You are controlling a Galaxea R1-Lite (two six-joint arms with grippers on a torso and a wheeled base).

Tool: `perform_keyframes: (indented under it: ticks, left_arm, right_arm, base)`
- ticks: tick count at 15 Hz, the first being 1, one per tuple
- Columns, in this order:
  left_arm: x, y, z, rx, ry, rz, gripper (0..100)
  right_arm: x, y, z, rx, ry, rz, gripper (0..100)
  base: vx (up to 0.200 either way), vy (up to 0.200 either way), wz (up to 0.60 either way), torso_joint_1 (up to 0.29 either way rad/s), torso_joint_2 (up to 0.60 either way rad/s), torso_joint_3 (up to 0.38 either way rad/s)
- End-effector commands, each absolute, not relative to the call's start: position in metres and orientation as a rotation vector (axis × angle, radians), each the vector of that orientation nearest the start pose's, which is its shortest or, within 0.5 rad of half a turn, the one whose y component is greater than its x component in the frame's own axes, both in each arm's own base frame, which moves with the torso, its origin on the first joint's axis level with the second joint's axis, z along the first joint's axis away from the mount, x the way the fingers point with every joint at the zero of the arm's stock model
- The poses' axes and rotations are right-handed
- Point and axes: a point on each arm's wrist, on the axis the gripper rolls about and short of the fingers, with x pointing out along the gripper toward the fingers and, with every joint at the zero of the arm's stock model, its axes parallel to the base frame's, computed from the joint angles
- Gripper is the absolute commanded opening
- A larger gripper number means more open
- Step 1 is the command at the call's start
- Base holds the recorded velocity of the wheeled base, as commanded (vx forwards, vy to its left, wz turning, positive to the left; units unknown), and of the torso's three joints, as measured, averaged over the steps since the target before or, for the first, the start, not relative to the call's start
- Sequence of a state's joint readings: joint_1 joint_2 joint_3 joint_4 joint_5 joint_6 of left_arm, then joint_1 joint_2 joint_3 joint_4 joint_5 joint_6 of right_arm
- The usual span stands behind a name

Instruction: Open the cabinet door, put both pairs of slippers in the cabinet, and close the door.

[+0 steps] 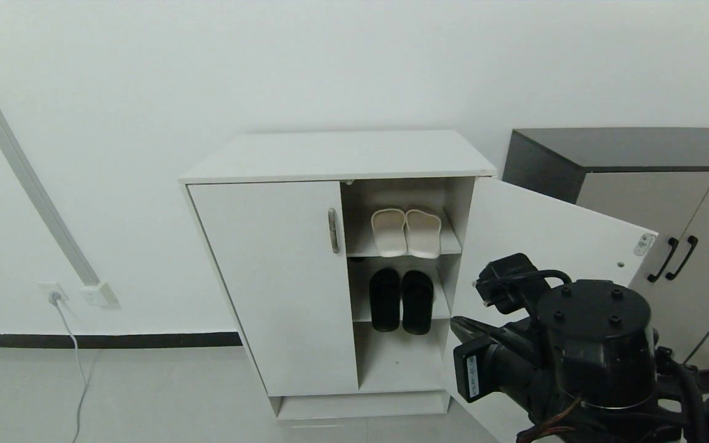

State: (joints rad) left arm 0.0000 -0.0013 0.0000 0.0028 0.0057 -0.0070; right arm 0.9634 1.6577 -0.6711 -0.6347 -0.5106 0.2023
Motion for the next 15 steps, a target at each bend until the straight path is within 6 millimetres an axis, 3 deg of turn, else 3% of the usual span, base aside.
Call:
perform_keyframes:
  ticks: [1,15]
  left_arm:
    - [-0.0228,0.0001,0.0752,-0.008,0.003,0.006,0]
    - [-0.0228,0.0001,0.0752,-0.008,0.003,0.005,0]
  right_arm:
    - [0.1684,0.2223,0.1597,-0.042,0.308,0.416,0]
    - [0.1751,0.214,0.1547,-0.05,0.323,0.378,0]
  base:
    - [0.0,0.0,0.0,0.173,-0.49,-0.315]
    - [0.0,0.0,0.0,0.216,-0.53,-0.32]
